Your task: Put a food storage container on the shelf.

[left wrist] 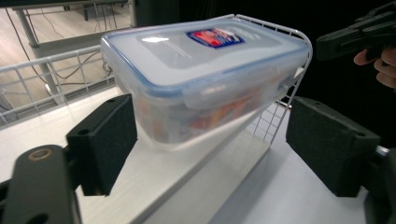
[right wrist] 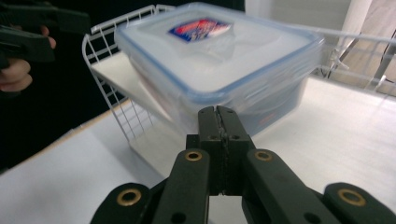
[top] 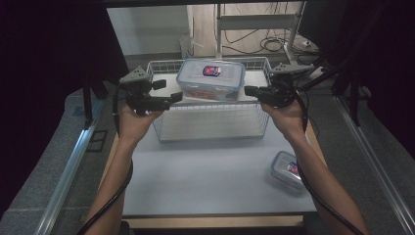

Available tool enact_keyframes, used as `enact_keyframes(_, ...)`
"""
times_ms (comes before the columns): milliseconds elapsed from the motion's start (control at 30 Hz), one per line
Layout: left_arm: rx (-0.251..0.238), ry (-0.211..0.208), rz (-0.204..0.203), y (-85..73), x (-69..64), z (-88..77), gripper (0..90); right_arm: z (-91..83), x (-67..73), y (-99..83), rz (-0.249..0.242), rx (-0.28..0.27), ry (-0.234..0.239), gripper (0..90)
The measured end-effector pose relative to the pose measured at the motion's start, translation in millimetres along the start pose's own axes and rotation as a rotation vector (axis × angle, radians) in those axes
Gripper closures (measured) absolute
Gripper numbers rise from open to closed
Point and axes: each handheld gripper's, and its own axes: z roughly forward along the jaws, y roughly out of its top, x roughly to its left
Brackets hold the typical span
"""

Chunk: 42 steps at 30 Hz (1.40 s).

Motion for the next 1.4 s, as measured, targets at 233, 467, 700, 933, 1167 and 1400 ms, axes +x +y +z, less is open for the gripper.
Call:
enact_keyframes(233, -0.007, -0.013, 0.010, -15.4, -11.0, -1.4, 13.4, 14.8, 9.7, -12.1, -0.010, 0.030, 0.019, 89.7)
enact_keyframes(467, -0.007, -0.023, 0.003, -27.2, -16.0, -5.1, 10.2, 30.7, 10.9, -13.1, -0.001, 0.048, 0.029, 89.7)
enact_keyframes(700, -0.001, -0.025, -0.008, -34.7, -15.7, -9.2, 9.9, 35.1, 5.9, -12.5, -0.005, 0.056, -0.003, 89.7)
enact_keyframes(933, 0.007, -0.029, -0.010, -36.5, -16.0, -6.6, 9.9, 36.5, -4.6, -12.0, 0.011, 0.057, -0.031, 89.7)
enact_keyframes(1167, 0.015, -0.032, -0.006, -37.1, -17.5, -3.2, 9.9, 36.2, -10.4, -11.9, 0.023, 0.053, -0.040, 89.7)
enact_keyframes(1400, 0.021, -0.027, -0.003, -39.1, -18.4, -3.3, 10.0, 34.4, -10.5, -12.6, 0.027, 0.046, -0.040, 89.7)
